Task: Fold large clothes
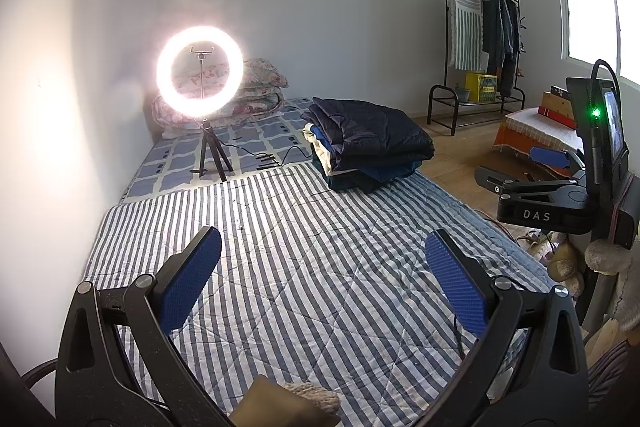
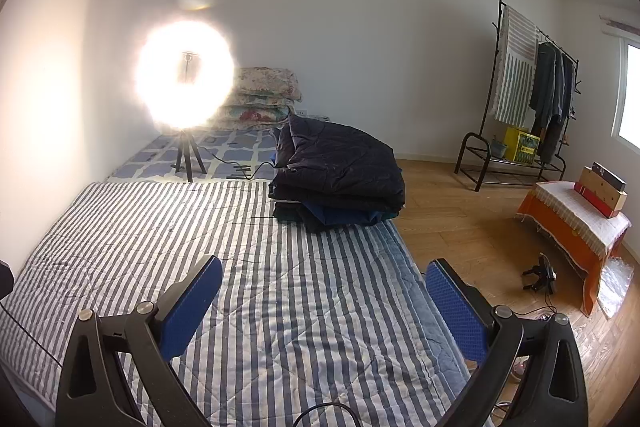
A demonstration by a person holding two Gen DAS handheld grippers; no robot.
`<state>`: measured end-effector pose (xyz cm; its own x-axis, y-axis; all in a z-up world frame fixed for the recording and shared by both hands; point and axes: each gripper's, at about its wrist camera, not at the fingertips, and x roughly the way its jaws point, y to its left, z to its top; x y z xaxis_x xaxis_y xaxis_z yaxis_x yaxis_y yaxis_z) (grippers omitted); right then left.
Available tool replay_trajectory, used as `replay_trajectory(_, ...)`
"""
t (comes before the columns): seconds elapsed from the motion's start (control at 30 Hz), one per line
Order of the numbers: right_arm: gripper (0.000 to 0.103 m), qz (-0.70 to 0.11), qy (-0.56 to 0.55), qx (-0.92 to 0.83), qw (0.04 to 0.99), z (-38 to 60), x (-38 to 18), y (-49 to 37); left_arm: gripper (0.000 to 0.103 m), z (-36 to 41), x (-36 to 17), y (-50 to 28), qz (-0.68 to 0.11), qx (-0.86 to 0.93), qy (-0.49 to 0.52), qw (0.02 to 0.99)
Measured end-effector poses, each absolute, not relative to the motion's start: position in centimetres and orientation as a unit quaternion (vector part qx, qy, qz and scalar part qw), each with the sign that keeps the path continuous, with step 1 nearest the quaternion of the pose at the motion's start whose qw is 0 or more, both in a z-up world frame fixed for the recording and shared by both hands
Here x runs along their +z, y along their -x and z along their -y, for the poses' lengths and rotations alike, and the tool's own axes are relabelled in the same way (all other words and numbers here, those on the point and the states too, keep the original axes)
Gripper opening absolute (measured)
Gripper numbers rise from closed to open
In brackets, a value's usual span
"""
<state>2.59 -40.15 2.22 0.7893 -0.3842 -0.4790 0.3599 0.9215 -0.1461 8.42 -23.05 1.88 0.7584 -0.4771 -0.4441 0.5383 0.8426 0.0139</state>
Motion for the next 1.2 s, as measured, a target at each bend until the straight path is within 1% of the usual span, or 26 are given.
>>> replay_trajectory(1.2, 0.103, -0.260, 0.027, -0.194, 0.945, 40.27, 2.19, -2.43, 0.103, 22.70, 1.94, -8.57, -0.207, -0.260, -0.072, 0.940)
